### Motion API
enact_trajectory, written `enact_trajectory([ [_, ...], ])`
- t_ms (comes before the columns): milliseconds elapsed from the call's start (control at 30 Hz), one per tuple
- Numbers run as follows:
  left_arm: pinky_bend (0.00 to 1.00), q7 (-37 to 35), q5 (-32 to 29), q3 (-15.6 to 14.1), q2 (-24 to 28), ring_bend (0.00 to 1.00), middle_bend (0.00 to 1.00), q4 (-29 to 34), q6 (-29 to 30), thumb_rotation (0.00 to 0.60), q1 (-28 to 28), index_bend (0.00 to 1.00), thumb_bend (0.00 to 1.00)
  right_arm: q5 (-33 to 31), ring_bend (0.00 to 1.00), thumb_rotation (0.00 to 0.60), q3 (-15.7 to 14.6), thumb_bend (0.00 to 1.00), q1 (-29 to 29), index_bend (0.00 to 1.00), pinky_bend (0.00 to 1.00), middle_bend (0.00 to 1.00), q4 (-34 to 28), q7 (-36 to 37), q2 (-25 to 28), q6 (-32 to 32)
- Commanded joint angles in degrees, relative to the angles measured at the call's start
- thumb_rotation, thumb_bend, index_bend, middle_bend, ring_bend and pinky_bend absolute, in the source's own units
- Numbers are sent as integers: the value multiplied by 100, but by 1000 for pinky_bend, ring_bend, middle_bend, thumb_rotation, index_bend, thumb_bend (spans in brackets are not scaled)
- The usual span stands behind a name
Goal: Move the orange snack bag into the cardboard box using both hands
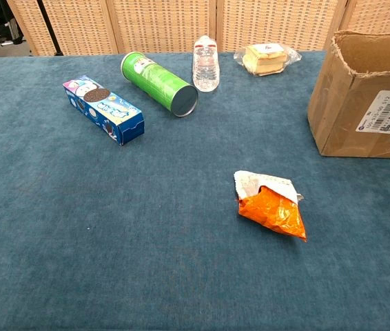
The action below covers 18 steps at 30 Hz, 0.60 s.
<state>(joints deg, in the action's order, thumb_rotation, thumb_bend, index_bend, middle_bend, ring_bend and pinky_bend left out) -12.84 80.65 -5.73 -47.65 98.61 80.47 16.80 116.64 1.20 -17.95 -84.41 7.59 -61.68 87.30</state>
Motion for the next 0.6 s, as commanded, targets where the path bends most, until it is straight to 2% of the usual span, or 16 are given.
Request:
enact_trajectory([
  [33,0,-48,-13,12,116,0,0,46,-37,600,-86,0,0,513,0,600,-60,0,-594,0,33,0,-649,-649,100,-754],
  [267,0,-91,31,159,118,0,0,14,15,600,-208,0,0,353,0,600,133,0,-1272,0,34,0,-1287,-1223,-176,-1964],
  [300,0,-78,58,168,116,0,0,10,19,600,-224,0,0,271,0,600,183,0,-1452,0,34,0,-1326,-1320,-299,-2324],
  [600,0,-63,86,322,110,0,0,-33,-100,600,-307,0,0,-978,0,600,567,0,-2168,0,34,0,-1700,-2686,-1128,-4310],
])
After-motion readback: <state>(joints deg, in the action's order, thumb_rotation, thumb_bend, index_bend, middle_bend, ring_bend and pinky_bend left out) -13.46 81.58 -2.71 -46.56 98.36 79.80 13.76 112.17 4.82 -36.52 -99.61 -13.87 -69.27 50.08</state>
